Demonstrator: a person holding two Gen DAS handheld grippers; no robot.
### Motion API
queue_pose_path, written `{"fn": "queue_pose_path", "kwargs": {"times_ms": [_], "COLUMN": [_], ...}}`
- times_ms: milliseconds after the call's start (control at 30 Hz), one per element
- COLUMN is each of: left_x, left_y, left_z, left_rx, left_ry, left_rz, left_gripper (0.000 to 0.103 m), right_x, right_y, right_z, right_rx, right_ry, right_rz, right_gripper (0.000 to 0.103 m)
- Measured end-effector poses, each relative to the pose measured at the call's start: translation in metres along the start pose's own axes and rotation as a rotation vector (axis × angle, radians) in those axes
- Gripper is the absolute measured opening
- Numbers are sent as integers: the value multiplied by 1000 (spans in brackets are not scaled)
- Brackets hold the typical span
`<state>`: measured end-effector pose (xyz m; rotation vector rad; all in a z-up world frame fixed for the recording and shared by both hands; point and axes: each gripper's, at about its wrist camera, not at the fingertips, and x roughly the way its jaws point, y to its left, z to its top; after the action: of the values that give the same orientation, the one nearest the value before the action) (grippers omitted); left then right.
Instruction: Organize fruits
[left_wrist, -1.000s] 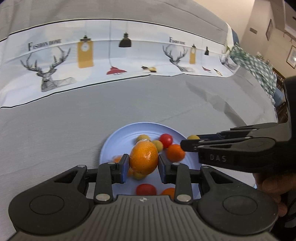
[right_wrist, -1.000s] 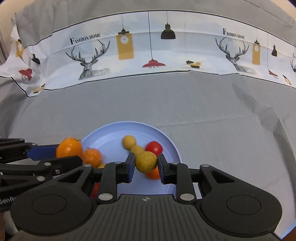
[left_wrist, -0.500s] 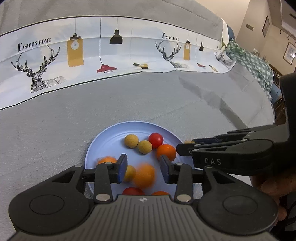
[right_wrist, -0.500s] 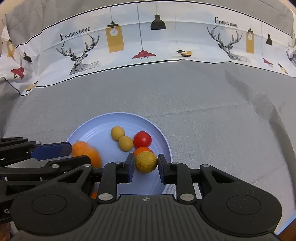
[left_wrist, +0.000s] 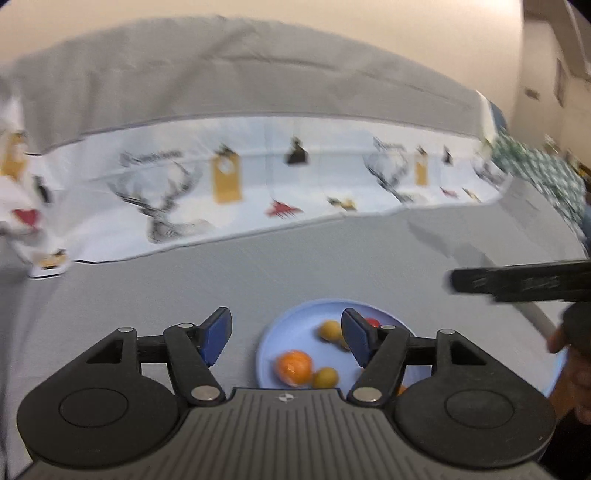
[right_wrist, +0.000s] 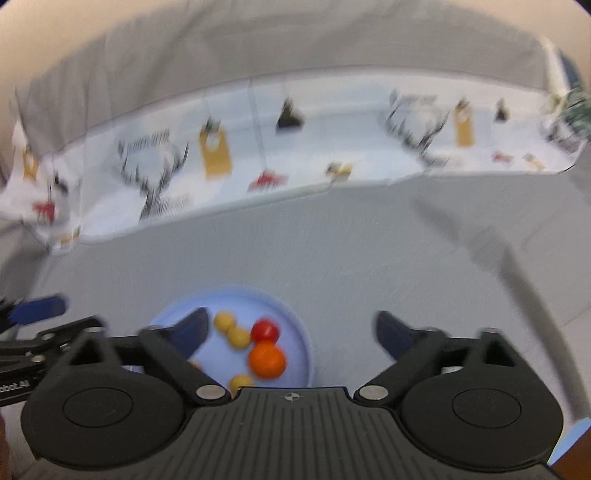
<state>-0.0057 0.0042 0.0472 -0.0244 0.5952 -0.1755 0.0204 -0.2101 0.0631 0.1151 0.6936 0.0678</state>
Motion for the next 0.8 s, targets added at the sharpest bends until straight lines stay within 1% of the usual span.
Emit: {"fn": "queue_pose_path", "kwargs": {"times_ms": [67,100,133,167,200,233,267,300,333,467,533,633,800], "left_x": [-12,-19,-27,-34,-40,-45,-47,-48,-46,-29,-20,-10,-2], "left_y": [3,4,2,1,-1,-2,-4,-6,-8,-13,-8,2,6], "left_z": [0,-2,-4,-5,-9,-12,-16,-19,-23,-31,-33,-38,-44], "left_rx": [-37,-51,-66,-75,-89,-101,-116,-127,-131,-92,-110,-156,-154], "left_ry": [1,-4,-11,-14,-11,-5,12,36,62,153,194,253,302], "left_rz": [6,21,42,51,51,53,60,72,85,124,139,144,145], "left_gripper": [71,71,74,78,87,92,94,100,103,102,102,102,102], "right_x": [-16,-25,-33,-38,-44,-49,-52,-53,-53,-40,-31,-20,-10], "right_y": [-8,-12,-13,-13,-11,-8,-5,-2,2,19,27,33,37], "right_z": [-1,-3,-5,-8,-11,-16,-19,-22,-26,-34,-36,-38,-43], "right_rx": [34,56,68,71,68,60,49,34,18,-53,-89,-105,-124], "right_ry": [-39,-50,-48,-43,-38,-31,-21,-10,3,65,95,133,182], "right_rz": [5,17,22,22,17,12,10,11,10,-10,-27,-55,-78], "right_gripper": [102,102,102,102,102,102,102,102,102,102,102,102,102]}}
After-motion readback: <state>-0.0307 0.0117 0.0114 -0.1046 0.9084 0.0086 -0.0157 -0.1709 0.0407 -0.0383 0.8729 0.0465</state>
